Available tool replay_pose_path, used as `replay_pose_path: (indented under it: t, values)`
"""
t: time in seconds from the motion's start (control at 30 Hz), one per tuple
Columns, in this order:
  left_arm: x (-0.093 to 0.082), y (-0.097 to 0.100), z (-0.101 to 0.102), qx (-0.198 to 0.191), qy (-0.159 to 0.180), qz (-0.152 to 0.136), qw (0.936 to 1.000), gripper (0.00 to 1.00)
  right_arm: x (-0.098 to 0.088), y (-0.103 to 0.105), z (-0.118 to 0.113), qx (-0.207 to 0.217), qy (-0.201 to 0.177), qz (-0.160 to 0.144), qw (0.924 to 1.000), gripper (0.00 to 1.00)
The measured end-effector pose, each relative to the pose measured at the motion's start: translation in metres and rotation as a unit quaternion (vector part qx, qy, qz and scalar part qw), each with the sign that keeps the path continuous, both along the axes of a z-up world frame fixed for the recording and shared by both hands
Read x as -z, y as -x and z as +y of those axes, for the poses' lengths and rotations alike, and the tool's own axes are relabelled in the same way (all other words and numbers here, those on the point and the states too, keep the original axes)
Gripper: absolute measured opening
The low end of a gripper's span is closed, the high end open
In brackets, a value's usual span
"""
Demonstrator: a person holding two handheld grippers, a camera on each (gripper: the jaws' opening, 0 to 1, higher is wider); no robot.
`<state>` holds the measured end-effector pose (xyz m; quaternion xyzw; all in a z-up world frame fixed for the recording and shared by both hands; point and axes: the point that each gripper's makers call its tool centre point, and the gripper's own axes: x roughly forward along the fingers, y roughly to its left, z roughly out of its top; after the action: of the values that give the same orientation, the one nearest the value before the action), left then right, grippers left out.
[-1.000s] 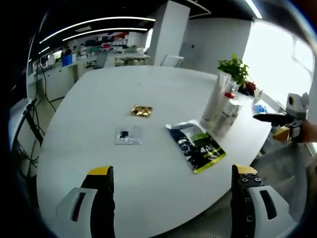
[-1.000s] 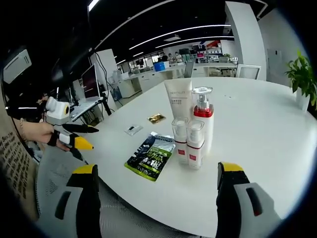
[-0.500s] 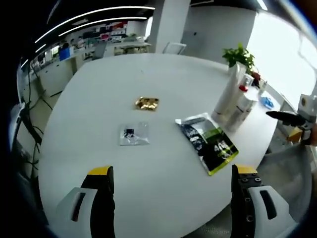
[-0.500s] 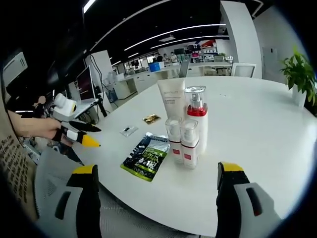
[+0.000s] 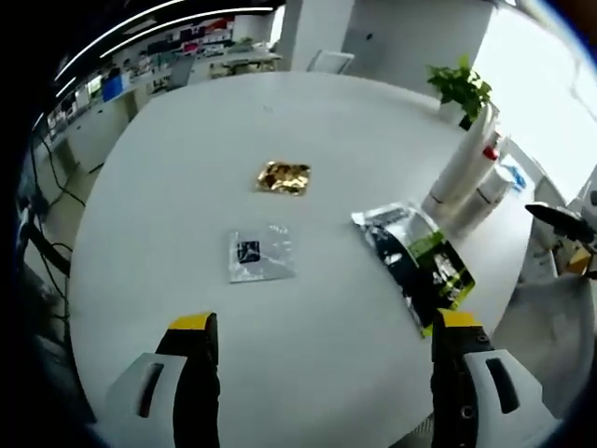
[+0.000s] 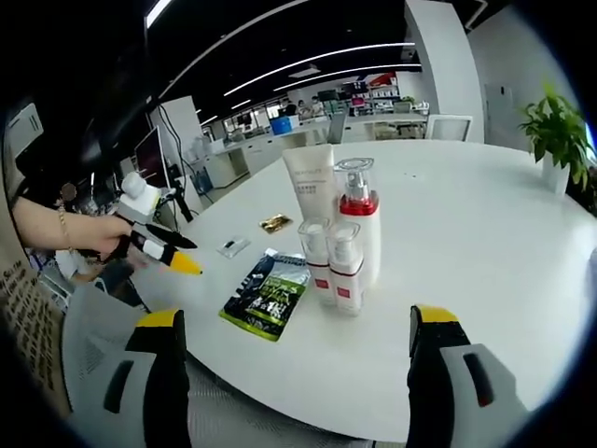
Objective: Arrange the skincare products in the storage area until every visible bottle or jar stands upright without overlapping.
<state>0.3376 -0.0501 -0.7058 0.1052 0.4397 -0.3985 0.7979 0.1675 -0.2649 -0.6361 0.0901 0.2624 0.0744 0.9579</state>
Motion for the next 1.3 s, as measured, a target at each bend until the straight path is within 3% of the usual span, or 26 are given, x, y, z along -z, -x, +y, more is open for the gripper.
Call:
replay_pose_path:
  t: [0.27, 0.53, 1.0, 1.3]
  values:
    - [0.012, -0.016, 0.000, -0.004, -0.031, 0.017, 0.9994, 0.89, 0.001, 0.000, -0.004, 0.013, -0.003, 0.002, 0.9999, 1.00]
    - [0.020, -0.036, -0.001, -0.002, -0.069, 0.012, 0.9976, 0.87, 0.002, 0.001, -0.008, 0.024, -0.004, 0.006, 0.9997, 1.00]
    - [0.032, -0.065, -0.006, -0.004, -0.115, 0.009, 0.9934, 0.72, 0.004, 0.001, -0.013, 0.037, -0.003, 0.011, 0.9993, 1.00]
    - [0.037, -0.077, -0.008, 0.017, -0.147, 0.009, 0.9889, 0.64, 0.005, 0.001, -0.014, 0.042, -0.005, 0.014, 0.9990, 1.00]
